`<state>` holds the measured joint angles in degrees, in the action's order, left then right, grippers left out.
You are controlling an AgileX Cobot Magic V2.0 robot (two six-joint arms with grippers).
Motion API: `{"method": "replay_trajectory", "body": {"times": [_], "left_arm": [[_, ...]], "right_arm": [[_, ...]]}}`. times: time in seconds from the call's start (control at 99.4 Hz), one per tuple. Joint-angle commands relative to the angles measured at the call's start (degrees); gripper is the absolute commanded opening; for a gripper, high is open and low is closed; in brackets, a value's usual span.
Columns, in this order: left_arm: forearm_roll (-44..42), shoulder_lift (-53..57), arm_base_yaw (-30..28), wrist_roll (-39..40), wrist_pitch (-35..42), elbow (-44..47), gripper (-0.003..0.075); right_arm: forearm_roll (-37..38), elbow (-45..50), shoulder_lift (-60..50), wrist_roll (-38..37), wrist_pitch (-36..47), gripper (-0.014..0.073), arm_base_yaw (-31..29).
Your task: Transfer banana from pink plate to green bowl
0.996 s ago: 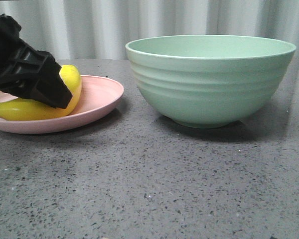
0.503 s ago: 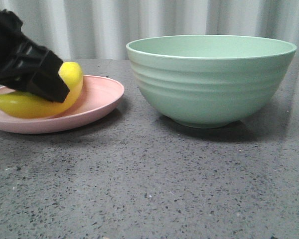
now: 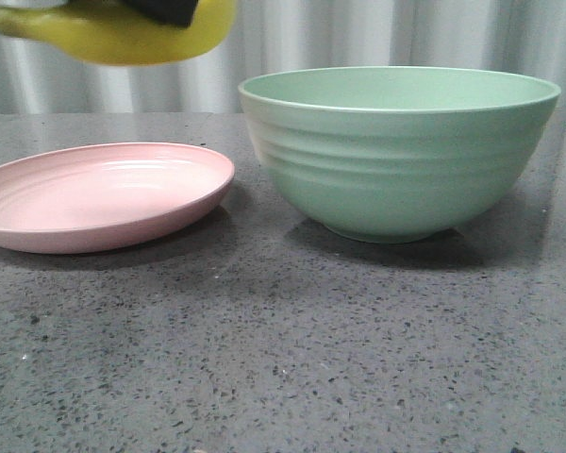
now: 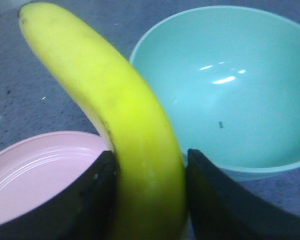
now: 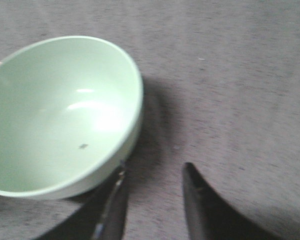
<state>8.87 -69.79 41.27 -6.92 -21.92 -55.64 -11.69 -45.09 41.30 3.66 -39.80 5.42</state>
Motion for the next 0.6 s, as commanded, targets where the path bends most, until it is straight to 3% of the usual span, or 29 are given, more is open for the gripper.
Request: {"method": "replay_trajectory", "body": {"times": [0.0,0.322,0.594], "left_arm": [[0.64,1.83,3.36,0.07,3.64,-2.48,0.0247],[1.20,1.07,13.46,0.07,5.69,-2.48,0.0246],[2.20,1.07,15.20,0.07,5.93,-2.48,0.0246]], "right_arm": [[-3.80,-4.16,2.95,0.80,3.23,0.0348,2.64],[-21.66,-9.22,13.95,0.80,7.11,0.0354,10.38],[-29.59,-11.73,21.60,0.80,11.53,0.0354,12.85]]}}
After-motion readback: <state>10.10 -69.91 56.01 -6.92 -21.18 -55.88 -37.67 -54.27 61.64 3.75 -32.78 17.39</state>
